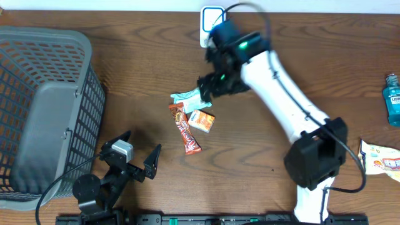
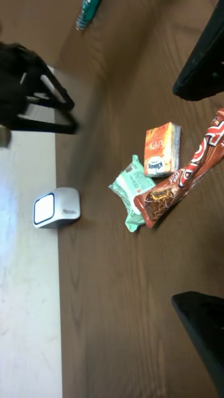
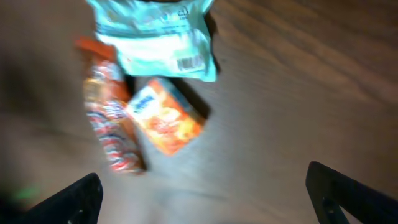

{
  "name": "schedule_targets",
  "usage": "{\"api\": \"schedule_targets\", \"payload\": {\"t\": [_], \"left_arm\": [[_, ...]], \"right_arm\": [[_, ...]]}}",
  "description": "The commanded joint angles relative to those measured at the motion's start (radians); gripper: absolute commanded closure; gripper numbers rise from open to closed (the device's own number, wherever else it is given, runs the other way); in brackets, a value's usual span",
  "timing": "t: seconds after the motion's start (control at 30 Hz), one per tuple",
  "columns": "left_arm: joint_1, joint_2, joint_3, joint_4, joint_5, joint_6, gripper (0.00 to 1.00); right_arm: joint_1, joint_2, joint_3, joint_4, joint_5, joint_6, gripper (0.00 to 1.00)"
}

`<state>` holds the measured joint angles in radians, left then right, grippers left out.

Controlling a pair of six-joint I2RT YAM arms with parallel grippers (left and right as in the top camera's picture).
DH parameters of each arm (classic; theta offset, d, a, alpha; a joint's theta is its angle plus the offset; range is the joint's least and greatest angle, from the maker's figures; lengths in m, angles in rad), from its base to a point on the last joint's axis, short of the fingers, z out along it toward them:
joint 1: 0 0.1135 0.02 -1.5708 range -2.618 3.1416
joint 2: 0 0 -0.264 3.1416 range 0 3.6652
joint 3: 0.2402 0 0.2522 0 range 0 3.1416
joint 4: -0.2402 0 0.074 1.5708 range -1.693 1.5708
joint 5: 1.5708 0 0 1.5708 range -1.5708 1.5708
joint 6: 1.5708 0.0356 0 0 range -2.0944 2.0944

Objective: Scan the item barcode
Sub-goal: 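Reach the right gripper to the orange Kleenex pack and grasp it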

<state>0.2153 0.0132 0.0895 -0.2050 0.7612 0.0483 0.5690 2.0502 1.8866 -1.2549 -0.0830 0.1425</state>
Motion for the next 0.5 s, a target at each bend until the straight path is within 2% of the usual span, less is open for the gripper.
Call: {"api": "schedule_targets", "payload": {"t": [0.0, 0.3, 0.37, 0.47], "left_arm": [[0.002, -0.001, -0.017, -0.023, 0.013, -0.005, 0.02], [0.002, -0.001, -0.017, -0.023, 0.013, -0.005, 0.02], [0.002, -0.001, -0.017, -0.023, 0.013, -0.005, 0.02], [0.002, -0.001, -0.017, -0.023, 0.013, -0.005, 0.02]], "right_arm": [[0.085, -0.008, -0.107, 0.032, 0.254, -0.077, 0.01], [0.235, -0.008, -0.281, 0.235, 0.389, -0.077, 0.05], [0.245, -0.008, -0.296, 0.283, 0.388, -0.077, 0.09], [0.25, -0.008, -0.321, 0.355, 0.387, -0.077, 0.21]]}}
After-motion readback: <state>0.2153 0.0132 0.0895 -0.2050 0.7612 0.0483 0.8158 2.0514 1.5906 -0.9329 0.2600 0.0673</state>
